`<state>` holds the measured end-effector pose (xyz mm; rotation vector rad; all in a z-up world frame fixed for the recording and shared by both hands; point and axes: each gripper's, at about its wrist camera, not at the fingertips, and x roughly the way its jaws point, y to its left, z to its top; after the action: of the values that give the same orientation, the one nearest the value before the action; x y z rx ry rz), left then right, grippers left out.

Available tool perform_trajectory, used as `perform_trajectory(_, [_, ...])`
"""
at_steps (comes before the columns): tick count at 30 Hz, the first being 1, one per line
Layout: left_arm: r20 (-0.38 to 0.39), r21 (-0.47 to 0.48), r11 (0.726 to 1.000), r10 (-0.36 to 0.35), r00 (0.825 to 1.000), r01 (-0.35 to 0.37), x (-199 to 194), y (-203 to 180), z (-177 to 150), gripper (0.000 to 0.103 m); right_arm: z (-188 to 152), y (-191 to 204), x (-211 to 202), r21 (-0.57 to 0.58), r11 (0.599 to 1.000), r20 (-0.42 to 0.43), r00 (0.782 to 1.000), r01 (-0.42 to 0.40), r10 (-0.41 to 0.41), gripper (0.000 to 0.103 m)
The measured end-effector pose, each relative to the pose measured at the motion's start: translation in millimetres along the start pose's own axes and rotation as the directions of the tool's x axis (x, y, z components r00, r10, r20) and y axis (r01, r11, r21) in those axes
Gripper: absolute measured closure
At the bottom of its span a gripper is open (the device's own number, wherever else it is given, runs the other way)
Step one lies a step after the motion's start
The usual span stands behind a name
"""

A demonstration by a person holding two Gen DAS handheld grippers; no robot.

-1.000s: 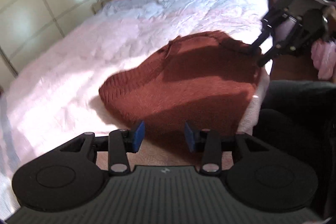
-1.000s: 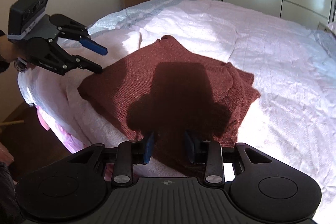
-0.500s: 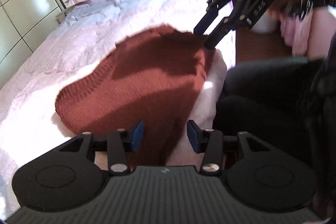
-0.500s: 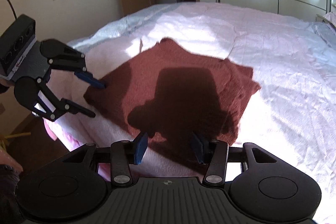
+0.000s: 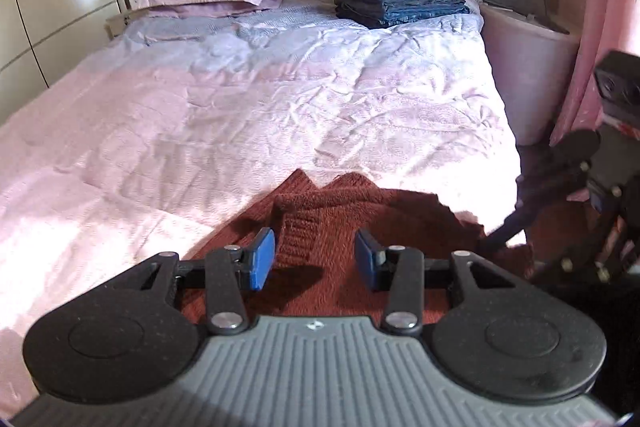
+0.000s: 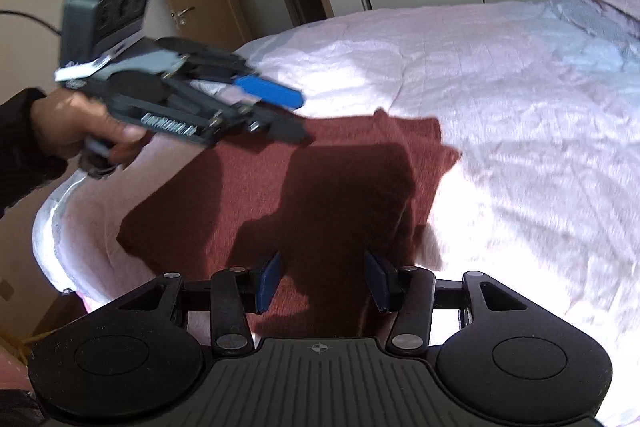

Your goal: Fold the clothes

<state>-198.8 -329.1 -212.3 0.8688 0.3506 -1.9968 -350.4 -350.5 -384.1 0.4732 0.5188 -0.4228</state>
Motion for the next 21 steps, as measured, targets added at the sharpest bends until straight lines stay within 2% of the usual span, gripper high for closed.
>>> perform_trajectory(2, [-0.038, 0.023, 1.000, -0.020, 0.999, 0.021, 25, 2, 6, 0.065, -13, -8, -4, 0.041, 0.999, -0.004, 1.000, -0.008, 0.008, 0.054])
perform_trajectory(6, [-0.104, 0.061, 0.997, -0.032, 0.994, 0.039, 53, -1, 4, 0.062, -15, -15, -11, 0.102, 0.995, 0.022, 1.000, -0.018, 0.016, 0.054])
perform_trajectory(9, [-0.109, 0.058, 0.997, -0.051, 0.993, 0.057, 53, 4, 1, 0.061, -9, -18, -13, 0.121, 0.992, 0.021, 0.999, -0.033, 0.031, 0.054])
perform_trajectory(14, [-0.102, 0.020, 0.997, -0.072, 0.992, 0.074, 53, 11, 1, 0.058, 7, -31, -23, 0.159, 0.987, 0.100, 0.995, -0.032, 0.016, 0.054])
perform_trajectory(18, [-0.052, 0.007, 1.000, -0.027, 0.998, 0.027, 24, 11, 6, 0.062, 9, -33, -4, 0.079, 0.997, 0.016, 1.000, 0.015, -0.016, 0.054])
perform_trajectory(21, [-0.013, 0.001, 0.999, 0.037, 0.999, -0.037, -16, 7, -2, 0.064, 11, -26, -12, 0.046, 0.998, 0.031, 0.998, 0.045, -0.046, 0.054])
